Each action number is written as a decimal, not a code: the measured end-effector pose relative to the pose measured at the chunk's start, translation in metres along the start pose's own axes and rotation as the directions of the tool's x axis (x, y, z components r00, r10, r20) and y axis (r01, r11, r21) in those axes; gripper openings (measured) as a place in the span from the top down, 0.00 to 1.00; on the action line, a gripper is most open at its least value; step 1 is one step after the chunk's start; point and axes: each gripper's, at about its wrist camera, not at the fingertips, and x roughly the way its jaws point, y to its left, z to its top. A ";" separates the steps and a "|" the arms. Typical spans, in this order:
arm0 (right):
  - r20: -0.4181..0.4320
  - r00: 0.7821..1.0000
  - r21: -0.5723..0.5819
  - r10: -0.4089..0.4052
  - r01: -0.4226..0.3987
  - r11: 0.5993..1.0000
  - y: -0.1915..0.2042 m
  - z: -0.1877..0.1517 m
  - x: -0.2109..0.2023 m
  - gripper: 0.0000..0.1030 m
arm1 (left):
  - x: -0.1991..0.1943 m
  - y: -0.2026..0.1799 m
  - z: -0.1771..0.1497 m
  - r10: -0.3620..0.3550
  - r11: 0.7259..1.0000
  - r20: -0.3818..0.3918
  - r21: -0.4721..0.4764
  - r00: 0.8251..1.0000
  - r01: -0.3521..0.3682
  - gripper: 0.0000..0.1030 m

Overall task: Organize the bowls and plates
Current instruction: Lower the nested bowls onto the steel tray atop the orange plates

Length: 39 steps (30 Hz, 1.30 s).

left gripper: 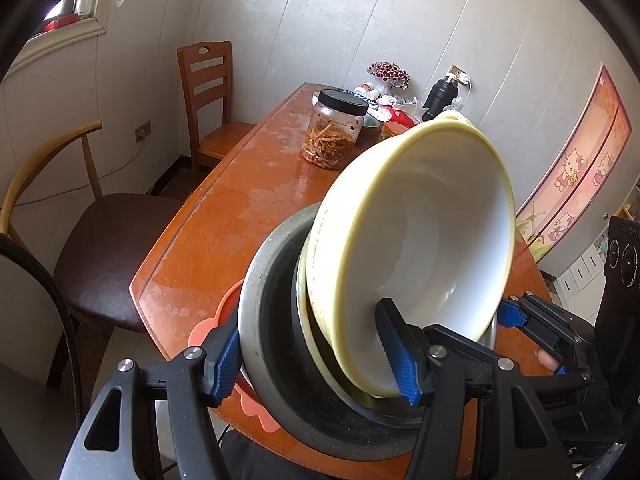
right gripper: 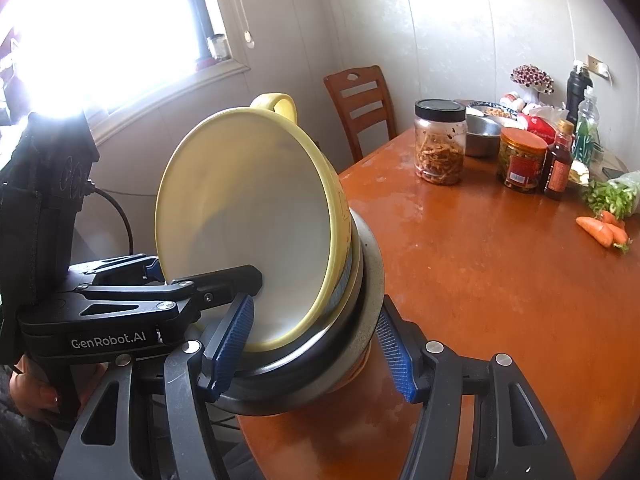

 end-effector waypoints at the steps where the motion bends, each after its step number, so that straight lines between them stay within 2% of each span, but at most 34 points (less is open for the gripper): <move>1: 0.000 1.000 -0.001 0.001 -0.001 1.000 0.000 0.001 0.000 0.38 | 0.000 0.001 0.000 0.001 1.000 0.001 0.000 1.000 -0.001 0.40; 39: -0.077 0.997 0.010 -0.015 0.016 1.000 -0.002 -0.007 0.041 0.38 | 0.035 0.031 -0.011 -0.037 0.998 -0.064 -0.062 0.997 0.033 0.40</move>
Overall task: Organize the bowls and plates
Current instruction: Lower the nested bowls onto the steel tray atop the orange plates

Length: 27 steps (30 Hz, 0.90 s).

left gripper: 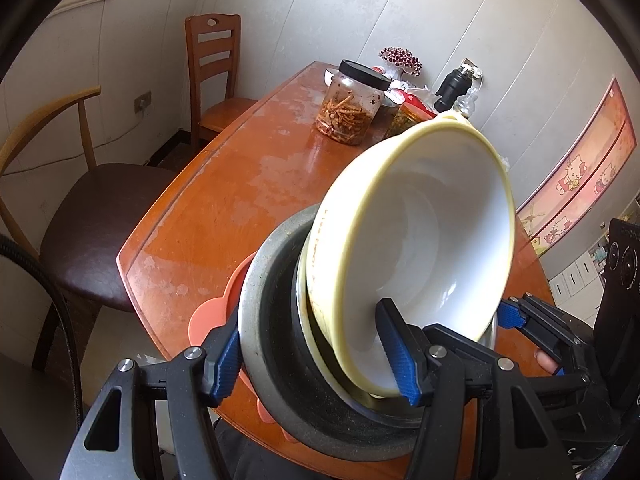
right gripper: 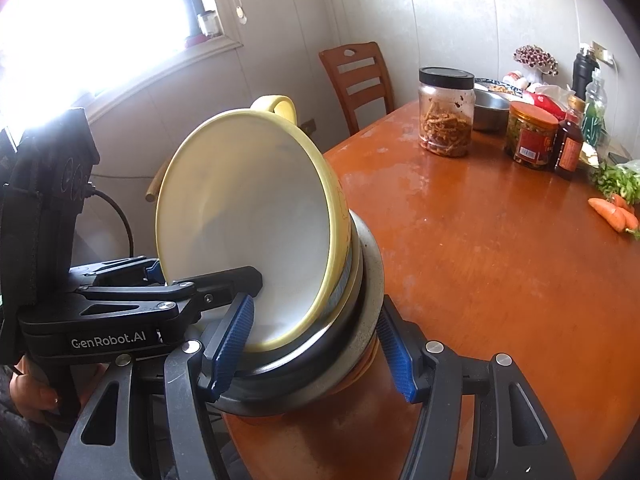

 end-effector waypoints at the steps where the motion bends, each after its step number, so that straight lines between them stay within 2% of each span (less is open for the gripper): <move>1: -0.003 1.000 0.000 -0.001 0.001 1.000 0.000 0.000 0.001 0.38 | 0.001 0.001 0.000 -0.001 1.000 -0.003 -0.002 1.000 0.001 0.40; 27: -0.034 0.999 0.023 -0.004 0.005 1.000 -0.016 0.003 0.026 0.38 | 0.023 0.004 0.003 0.000 1.000 -0.033 0.003 0.999 0.001 0.40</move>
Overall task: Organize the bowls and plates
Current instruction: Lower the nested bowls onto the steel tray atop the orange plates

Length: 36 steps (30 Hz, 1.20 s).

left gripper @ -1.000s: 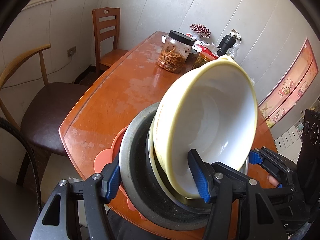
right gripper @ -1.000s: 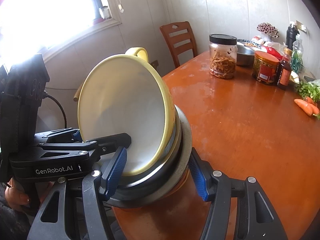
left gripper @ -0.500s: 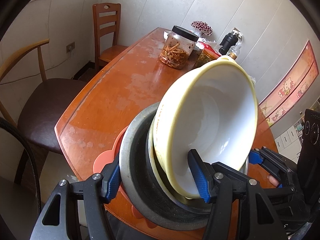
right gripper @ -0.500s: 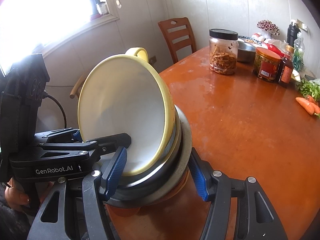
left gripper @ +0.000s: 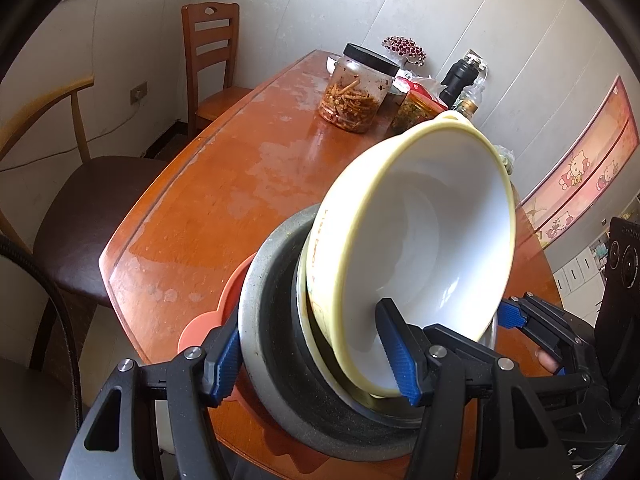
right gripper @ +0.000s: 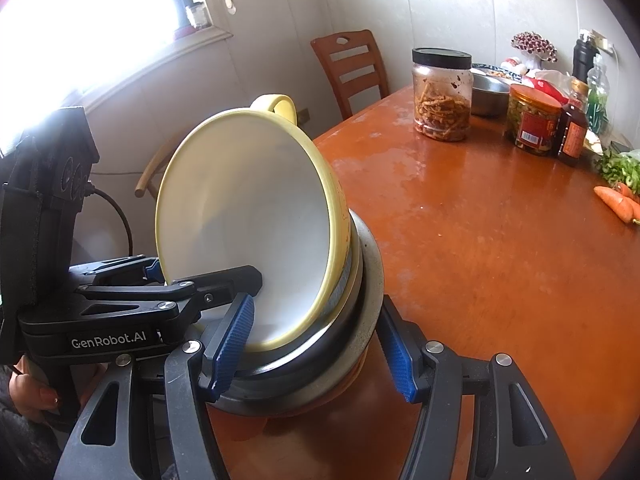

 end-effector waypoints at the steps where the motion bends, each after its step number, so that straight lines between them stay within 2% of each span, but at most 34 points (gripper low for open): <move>1: 0.001 1.000 0.000 0.001 -0.001 1.000 0.000 0.000 0.000 0.38 | 0.000 -0.001 0.000 0.001 1.000 0.001 0.002 1.000 -0.001 0.40; 8: 0.022 1.000 -0.008 -0.002 0.003 1.000 0.000 -0.003 -0.001 0.38 | 0.002 0.000 -0.002 0.004 1.000 0.017 -0.005 1.000 -0.004 0.39; 11: 0.044 0.999 -0.034 -0.028 0.029 0.999 0.002 -0.003 -0.004 0.38 | 0.001 0.000 -0.003 0.010 1.000 0.024 -0.001 1.000 -0.010 0.38; 26: 0.057 0.998 -0.035 -0.034 0.036 0.999 0.004 -0.004 -0.011 0.37 | -0.002 -0.005 -0.002 0.073 0.997 0.036 0.014 0.997 -0.073 0.37; 36: 0.078 0.996 -0.046 -0.049 0.053 0.998 0.008 -0.003 -0.023 0.36 | -0.014 -0.003 -0.002 0.075 0.997 0.062 0.011 0.995 -0.076 0.37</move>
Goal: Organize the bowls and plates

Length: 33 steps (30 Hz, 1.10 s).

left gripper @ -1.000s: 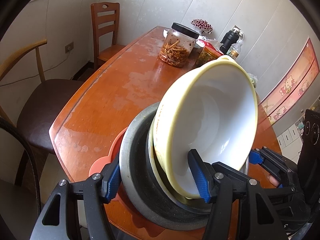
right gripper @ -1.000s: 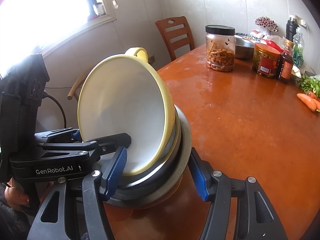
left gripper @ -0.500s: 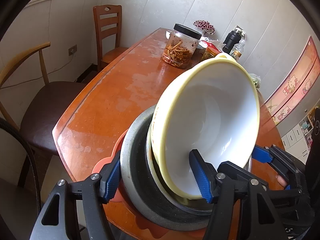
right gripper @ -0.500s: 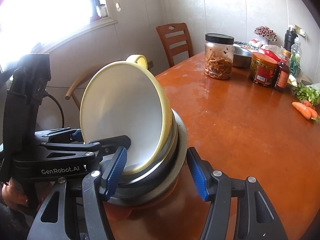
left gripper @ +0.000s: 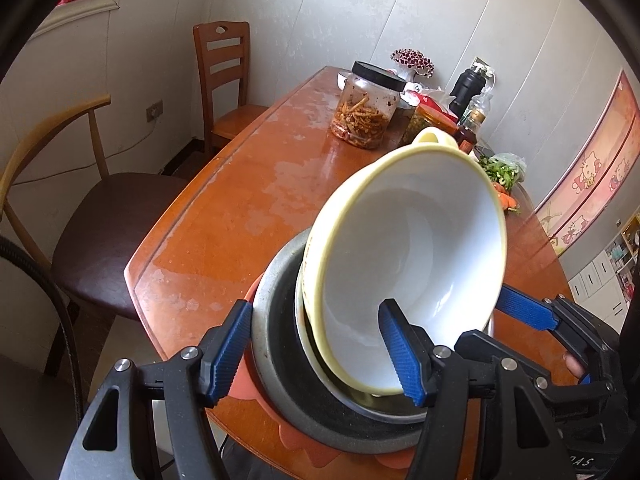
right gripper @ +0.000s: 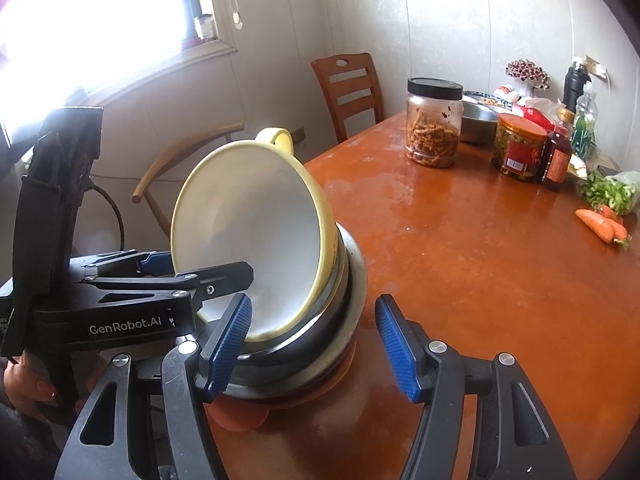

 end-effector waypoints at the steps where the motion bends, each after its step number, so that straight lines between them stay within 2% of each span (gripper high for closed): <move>1: 0.003 1.000 -0.002 -0.001 0.001 1.000 0.001 -0.001 -0.002 0.36 | -0.002 0.000 0.000 0.000 1.000 0.003 -0.001 1.000 0.000 0.37; 14: 0.051 0.999 -0.005 -0.019 0.019 1.000 0.003 -0.002 -0.024 0.33 | -0.029 -0.005 -0.005 -0.017 1.000 0.048 0.011 0.999 0.016 0.37; 27: 0.089 0.996 -0.003 -0.016 0.016 1.000 0.007 -0.010 -0.050 0.30 | -0.063 -0.013 -0.019 0.054 0.998 0.098 0.036 0.994 -0.058 0.35; 33: 0.091 0.996 -0.016 -0.019 0.020 1.000 0.009 -0.021 -0.058 0.28 | -0.064 -0.005 -0.028 0.081 0.996 0.082 0.017 0.993 -0.083 0.34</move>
